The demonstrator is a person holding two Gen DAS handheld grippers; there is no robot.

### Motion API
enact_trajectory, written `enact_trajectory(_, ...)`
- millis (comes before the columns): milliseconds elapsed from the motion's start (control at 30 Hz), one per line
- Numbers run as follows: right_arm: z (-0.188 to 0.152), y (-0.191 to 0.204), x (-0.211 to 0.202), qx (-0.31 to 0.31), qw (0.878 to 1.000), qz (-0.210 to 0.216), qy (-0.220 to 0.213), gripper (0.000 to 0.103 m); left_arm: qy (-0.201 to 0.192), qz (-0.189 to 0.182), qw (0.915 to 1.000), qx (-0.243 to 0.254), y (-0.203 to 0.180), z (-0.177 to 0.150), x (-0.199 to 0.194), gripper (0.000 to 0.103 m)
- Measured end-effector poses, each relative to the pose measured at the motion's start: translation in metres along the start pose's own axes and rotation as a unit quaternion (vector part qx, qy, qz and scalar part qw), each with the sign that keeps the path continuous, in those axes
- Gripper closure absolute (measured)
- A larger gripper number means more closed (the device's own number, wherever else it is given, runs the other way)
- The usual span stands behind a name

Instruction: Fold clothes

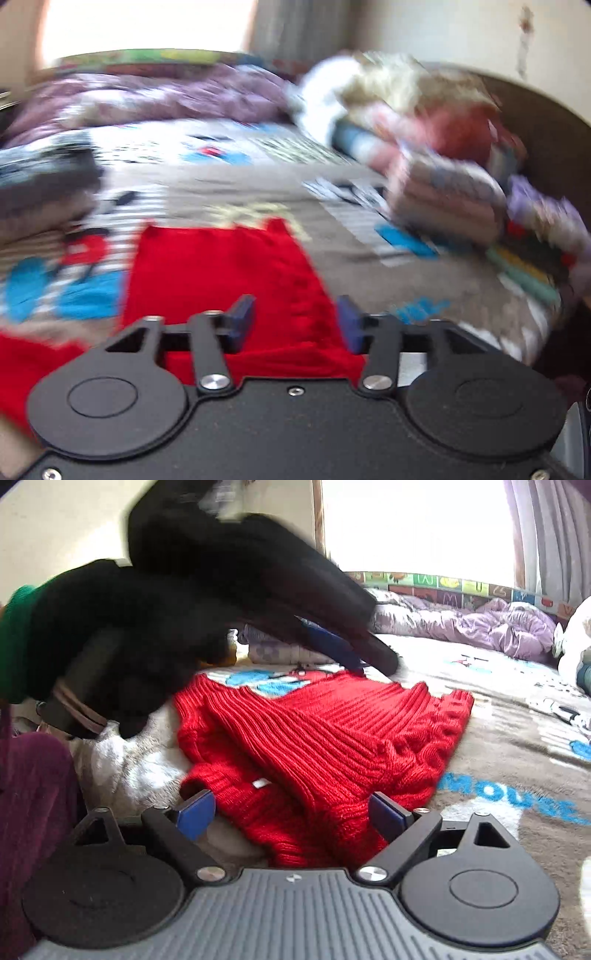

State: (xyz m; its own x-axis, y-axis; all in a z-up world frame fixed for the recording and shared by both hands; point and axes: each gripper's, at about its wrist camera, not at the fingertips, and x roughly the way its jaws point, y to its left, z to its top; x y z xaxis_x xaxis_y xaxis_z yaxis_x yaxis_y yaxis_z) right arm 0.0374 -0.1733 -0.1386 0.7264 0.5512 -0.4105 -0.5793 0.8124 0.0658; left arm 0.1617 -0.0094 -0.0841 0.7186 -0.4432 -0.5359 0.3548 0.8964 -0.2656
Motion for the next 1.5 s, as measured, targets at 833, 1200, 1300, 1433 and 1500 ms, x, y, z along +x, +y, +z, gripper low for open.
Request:
enact_trajectory(833, -0.005, 0.007, -0.005, -0.015, 0.999, -0.024, 0.018, 0.035, -0.107, -0.012, 0.9249, -0.365, 0.139, -0.064, -0.077, 0.03)
enact_trajectory(1200, -0.006, -0.007, 0.002, 0.004, 1.0, -0.027, 0.0, 0.036, -0.091, 0.035, 0.9341, -0.344, 0.134, -0.063, -0.044, 0.077)
enact_trajectory(1300, -0.006, -0.008, 0.004, 0.002, 1.0, -0.027, -0.001, 0.036, -0.103, 0.027, 0.9411, -0.321, 0.126, -0.056, -0.042, 0.094)
enact_trajectory(1433, -0.008, -0.011, 0.005, 0.003, 1.0, -0.021, -0.002, 0.035, -0.116, 0.006, 0.9478, -0.297, 0.112, -0.043, -0.041, 0.095)
enact_trajectory(1500, -0.008, -0.011, 0.005, 0.002, 1.0, -0.018, -0.003, 0.035, -0.119, -0.004, 0.9493, -0.291, 0.103, -0.035, -0.039, 0.096)
